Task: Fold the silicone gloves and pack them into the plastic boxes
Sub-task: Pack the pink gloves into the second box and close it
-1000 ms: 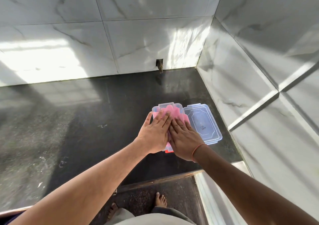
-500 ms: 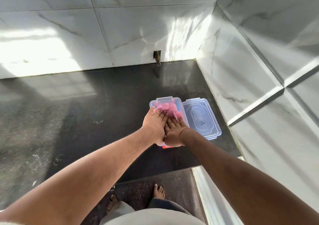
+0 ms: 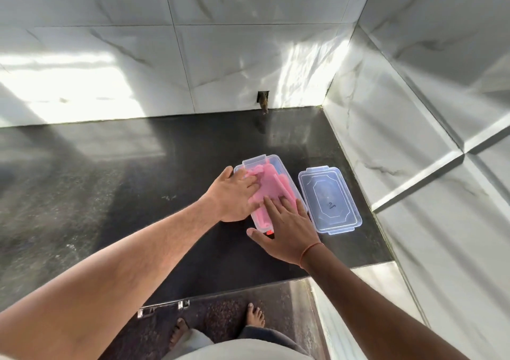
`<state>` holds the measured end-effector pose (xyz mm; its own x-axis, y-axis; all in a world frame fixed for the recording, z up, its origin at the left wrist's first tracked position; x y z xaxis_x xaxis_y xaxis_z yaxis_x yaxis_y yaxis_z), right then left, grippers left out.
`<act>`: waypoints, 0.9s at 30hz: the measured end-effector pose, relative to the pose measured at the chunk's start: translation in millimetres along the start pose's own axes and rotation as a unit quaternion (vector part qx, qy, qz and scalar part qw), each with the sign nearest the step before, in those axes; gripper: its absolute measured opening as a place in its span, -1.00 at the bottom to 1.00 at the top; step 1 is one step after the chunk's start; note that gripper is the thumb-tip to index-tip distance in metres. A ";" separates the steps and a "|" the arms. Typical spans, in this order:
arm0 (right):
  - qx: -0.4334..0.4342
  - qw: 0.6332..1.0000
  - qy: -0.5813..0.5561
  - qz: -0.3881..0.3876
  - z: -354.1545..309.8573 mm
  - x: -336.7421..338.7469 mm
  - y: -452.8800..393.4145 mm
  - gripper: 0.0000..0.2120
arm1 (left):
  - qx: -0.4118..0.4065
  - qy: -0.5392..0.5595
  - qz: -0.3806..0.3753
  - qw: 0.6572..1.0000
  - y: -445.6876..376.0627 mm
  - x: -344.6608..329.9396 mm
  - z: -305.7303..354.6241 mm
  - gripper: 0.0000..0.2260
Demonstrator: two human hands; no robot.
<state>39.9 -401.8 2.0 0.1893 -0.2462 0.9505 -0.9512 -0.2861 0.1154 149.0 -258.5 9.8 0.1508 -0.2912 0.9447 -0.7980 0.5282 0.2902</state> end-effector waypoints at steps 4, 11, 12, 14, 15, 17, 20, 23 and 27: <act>0.042 0.997 0.058 0.002 -10.2 -9.3 -4.0 -0.39 | 0.017 0.038 0.044 0.998 31.3 -14.3 -41.5 -0.45; 0.113 0.990 0.080 0.006 -25.0 -9.4 -27.8 -0.57 | 0.055 0.110 0.110 0.986 99.1 -39.9 -83.3 -0.63; 0.122 0.989 0.085 0.006 -26.5 -9.0 -31.0 -0.59 | 0.055 0.111 0.120 0.985 108.8 -43.7 -87.0 -0.66; 0.143 0.985 0.093 0.006 -30.3 -9.6 -35.9 -0.62 | 0.061 0.114 0.129 0.983 125.7 -50.9 -93.1 -0.67; 0.155 0.984 0.093 0.008 -31.3 -10.1 -37.1 -0.63 | 0.061 0.119 0.129 0.983 131.9 -53.3 -95.0 -0.68; 0.178 0.980 0.091 0.008 -35.1 -12.8 -38.4 -0.64 | 0.065 0.148 0.125 0.979 145.1 -59.6 -98.5 -0.68; 0.197 0.976 0.095 0.015 -37.6 -17.0 -34.6 -0.65 | 0.077 0.184 0.108 0.974 159.8 -71.4 -99.1 -0.64; 0.200 0.975 0.094 0.021 -40.6 -21.9 -29.3 -0.62 | 0.085 0.199 0.109 0.970 166.8 -79.6 -96.0 -0.62; 0.180 0.980 0.078 0.039 -41.1 -26.4 -21.8 -0.44 | 0.093 0.196 0.133 0.967 167.1 -79.0 -90.2 -0.50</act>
<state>45.7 -350.9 -13.8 0.0539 -0.1431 0.9882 -0.8089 -0.5866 -0.0408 56.4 -75.2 -2.6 0.1066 0.1785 0.9781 -0.9244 0.3800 0.0313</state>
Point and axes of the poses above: each hand's wrist, its own y-axis away from the middle knuckle, its own x-axis out of the back of the hand, z = x × y, the point moved 4 cm from there along -y, towards the middle knuckle, and after that the axes turned 10 degrees about x, right-handed, at the moved point
